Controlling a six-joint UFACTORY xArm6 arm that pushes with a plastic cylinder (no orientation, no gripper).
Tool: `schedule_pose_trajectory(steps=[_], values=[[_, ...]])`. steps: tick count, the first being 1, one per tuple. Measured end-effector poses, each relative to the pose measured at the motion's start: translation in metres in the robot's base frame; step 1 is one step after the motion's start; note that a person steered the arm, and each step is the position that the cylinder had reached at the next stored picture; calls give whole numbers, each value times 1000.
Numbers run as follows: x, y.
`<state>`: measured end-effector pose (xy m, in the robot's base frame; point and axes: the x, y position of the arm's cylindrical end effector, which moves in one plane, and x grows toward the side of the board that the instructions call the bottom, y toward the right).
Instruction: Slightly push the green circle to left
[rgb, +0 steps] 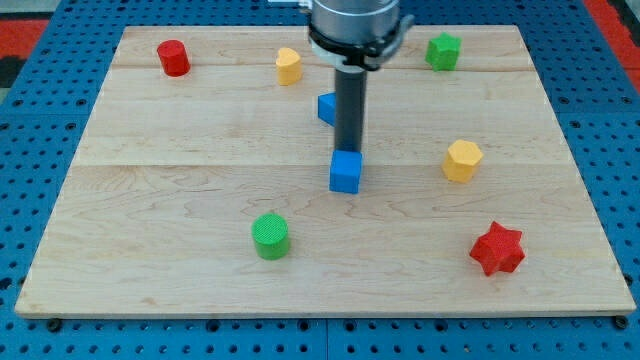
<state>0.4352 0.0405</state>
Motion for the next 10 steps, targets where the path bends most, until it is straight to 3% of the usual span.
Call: schedule_pose_trajectory(steps=[1, 3, 4, 7, 8, 9, 10], values=[[46, 38], [115, 19], [116, -32], [106, -49], [134, -75], [137, -142], [117, -153]])
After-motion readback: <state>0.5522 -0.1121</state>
